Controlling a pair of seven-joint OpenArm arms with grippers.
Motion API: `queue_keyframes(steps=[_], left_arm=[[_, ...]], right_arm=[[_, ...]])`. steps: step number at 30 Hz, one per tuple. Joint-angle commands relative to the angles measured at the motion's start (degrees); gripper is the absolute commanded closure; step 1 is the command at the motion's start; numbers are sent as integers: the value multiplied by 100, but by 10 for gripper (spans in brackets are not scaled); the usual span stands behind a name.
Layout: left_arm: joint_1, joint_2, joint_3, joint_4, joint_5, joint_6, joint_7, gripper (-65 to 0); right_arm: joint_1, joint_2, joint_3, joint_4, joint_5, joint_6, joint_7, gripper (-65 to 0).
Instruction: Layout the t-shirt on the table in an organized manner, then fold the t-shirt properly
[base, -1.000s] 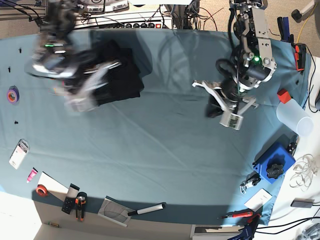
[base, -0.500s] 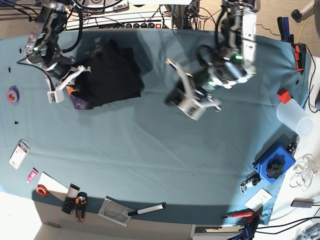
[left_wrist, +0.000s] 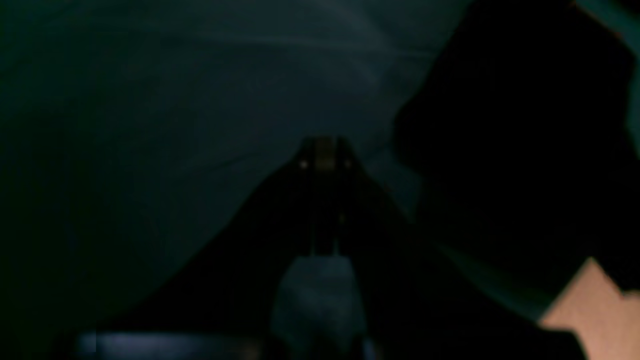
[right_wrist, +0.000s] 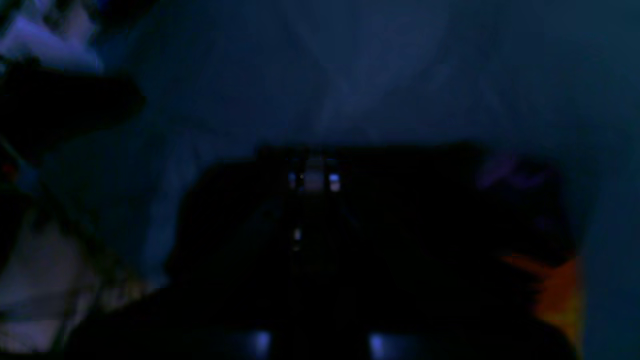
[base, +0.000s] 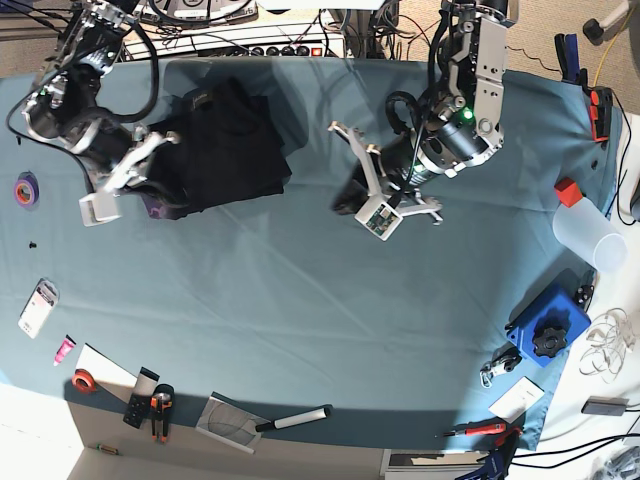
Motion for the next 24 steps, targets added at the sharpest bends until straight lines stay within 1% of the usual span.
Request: queue_keyframes(steps=[1, 3, 5, 6, 9, 11, 13, 16, 18, 20, 24], left_arm=[[-59, 15, -22, 85, 35, 101, -151, 0], [-57, 15, -153, 85, 144, 219, -149, 0], [-55, 15, -413, 85, 155, 214, -146, 0], [-52, 13, -584, 85, 153, 216, -146, 0], [-20, 13, -1196, 85, 129, 212, -136, 0], [37, 13, -1591, 85, 111, 168, -127, 0], [131, 11, -1950, 85, -101, 72, -92, 0], [332, -4, -2424, 90, -702, -282, 48, 0], [452, -2, -2723, 92, -984, -404, 184, 0], [573, -2, -3018, 120, -1060, -435, 227, 0], [787, -4, -3565, 332, -1080, -435, 479, 0]], right_arm=[[50, 68, -151, -39, -31, 9, 267, 0], [50, 66, -525, -382, -369, 9, 675, 0], [55, 66, -870, -765, -793, 9, 1158, 0], [72, 66, -1025, -938, -1019, 4, 1279, 0], [133, 68, -1327, -1204, -1471, -48, 1224, 0], [131, 70, -1340, -1134, -1547, -142, 1095, 0], [129, 70, -1213, -901, -1545, -293, 990, 0], [129, 68, -839, -249, -1545, -326, 979, 0], [129, 70, -514, 313, -1541, -330, 885, 0], [118, 70, -157, 850, -1526, -387, 708, 0], [-219, 68, 586, 1349, -1473, -411, 688, 0]])
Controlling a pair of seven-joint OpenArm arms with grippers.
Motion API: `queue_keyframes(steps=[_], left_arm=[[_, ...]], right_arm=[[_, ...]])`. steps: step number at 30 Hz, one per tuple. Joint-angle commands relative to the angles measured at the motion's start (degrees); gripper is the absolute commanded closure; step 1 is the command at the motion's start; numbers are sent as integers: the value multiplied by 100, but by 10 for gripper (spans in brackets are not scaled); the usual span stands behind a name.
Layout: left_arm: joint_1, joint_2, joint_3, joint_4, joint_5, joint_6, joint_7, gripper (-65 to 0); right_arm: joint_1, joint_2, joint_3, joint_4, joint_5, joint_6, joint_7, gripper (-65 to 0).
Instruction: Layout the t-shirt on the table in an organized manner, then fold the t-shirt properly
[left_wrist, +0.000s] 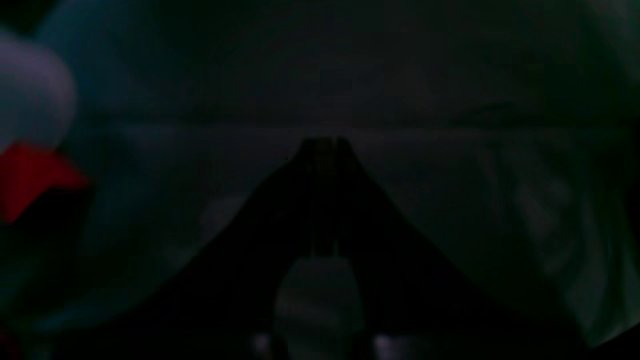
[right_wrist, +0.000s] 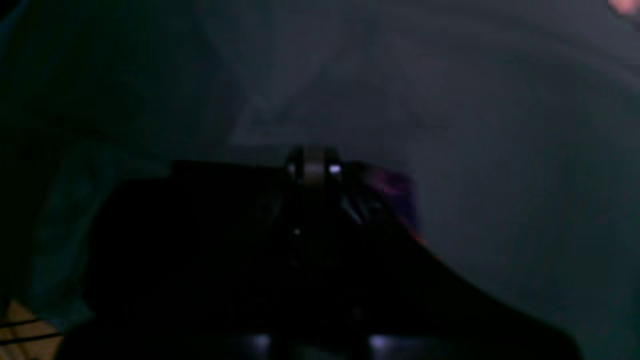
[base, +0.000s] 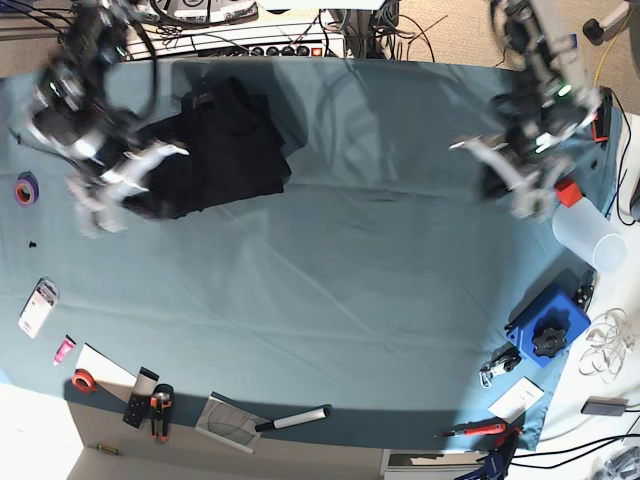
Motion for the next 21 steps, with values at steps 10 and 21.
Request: queue_keyframes(steps=[10, 21], left_arm=[[1165, -540, -483, 459, -925, -22, 431, 0], [2684, -588, -496, 459, -929, -26, 413, 0]], right_arm=[[-1388, 50, 1504, 92, 1252, -26, -884, 0], [-3169, 44, 1725, 90, 1447, 256, -884, 0]])
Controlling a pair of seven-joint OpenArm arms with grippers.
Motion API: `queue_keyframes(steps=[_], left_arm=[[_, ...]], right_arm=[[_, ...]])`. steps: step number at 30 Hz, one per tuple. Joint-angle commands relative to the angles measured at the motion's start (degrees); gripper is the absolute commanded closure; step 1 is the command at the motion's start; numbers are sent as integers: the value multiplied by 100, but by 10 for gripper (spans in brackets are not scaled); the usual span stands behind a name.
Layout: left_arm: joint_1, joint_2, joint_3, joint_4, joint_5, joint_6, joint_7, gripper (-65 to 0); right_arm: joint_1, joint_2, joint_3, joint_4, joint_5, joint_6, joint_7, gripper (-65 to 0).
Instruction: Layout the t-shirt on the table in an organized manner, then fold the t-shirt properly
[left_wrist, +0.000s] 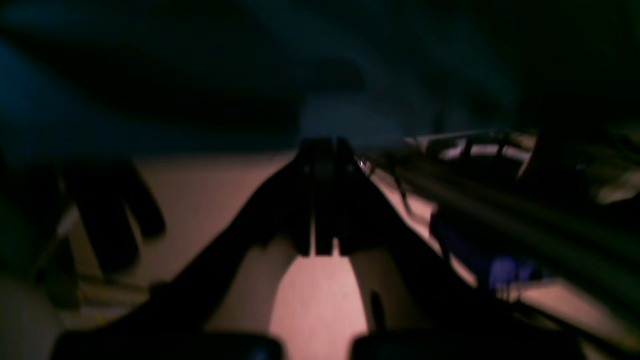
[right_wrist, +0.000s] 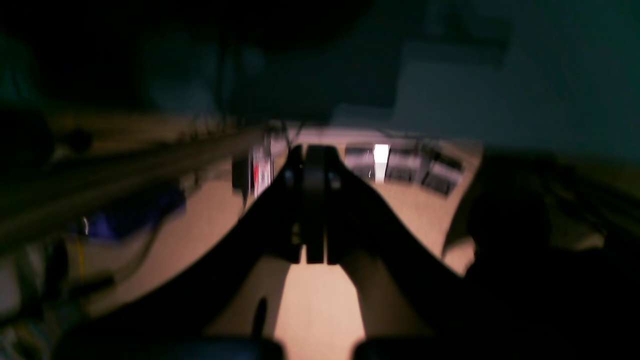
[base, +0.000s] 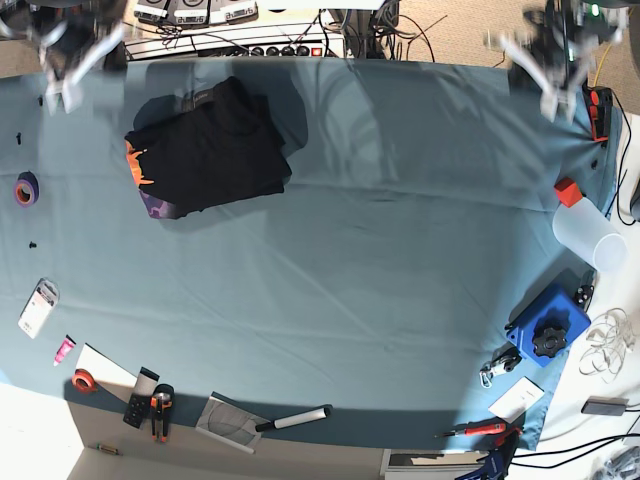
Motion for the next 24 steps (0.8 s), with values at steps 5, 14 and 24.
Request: queue_keyframes(steps=[5, 14, 24], left_arm=[[706, -61, -24, 92, -44, -22, 140, 0], [1193, -26, -17, -358, -90, -13, 341, 0], [474, -28, -17, -2914, 186, -24, -363, 0]], right_arm=[[-979, -295, 50, 63, -175, 127, 60, 0], [-1340, -745, -170, -413, -284, 585, 60, 0], [-177, 409, -2013, -3978, -1235, 585, 60, 0]])
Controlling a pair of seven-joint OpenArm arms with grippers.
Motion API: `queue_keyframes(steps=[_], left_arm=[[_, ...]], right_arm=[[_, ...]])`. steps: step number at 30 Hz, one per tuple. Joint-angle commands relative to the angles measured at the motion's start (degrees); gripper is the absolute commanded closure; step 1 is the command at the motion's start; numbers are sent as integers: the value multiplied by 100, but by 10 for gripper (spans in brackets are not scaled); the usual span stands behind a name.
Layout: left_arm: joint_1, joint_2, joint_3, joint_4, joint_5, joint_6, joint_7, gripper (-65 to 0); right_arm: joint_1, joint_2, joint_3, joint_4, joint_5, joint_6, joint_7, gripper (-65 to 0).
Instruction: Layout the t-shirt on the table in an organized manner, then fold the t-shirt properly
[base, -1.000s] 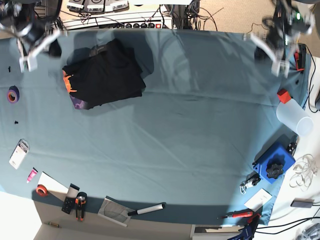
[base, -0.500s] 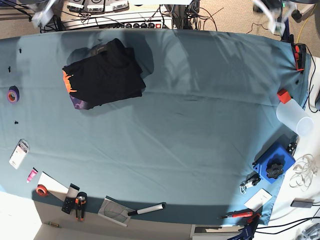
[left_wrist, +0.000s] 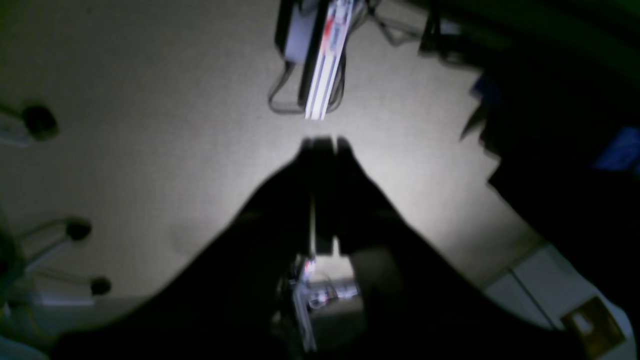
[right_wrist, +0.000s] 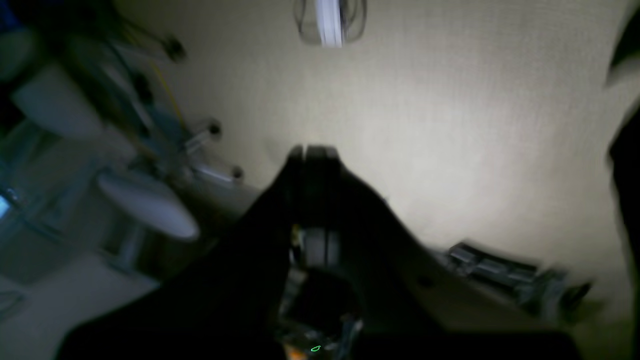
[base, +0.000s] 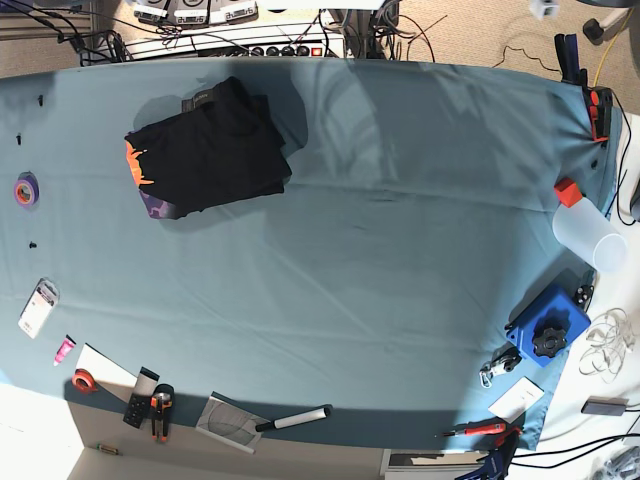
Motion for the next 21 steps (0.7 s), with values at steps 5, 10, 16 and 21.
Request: queue_keyframes(steps=[5, 10, 16, 21], left_arm=[[-577, -46, -35, -1408, 599, -4, -597, 0], [-1152, 11, 181, -2693, 1357, 17, -1659, 0], [-1821, 55, 1318, -4315, 2555, 1047, -3536, 0], [-2424, 385, 1631, -5405, 3088, 1416, -4321, 0]], right_arm=[[929, 234, -831, -1622, -791, -3, 461, 0], [1762, 297, -1816, -2702, -1947, -114, 1626, 0], [2413, 363, -3213, -3202, -3552, -557, 3519, 0], [2780, 372, -4234, -3611, -4979, -1480, 4850, 0]])
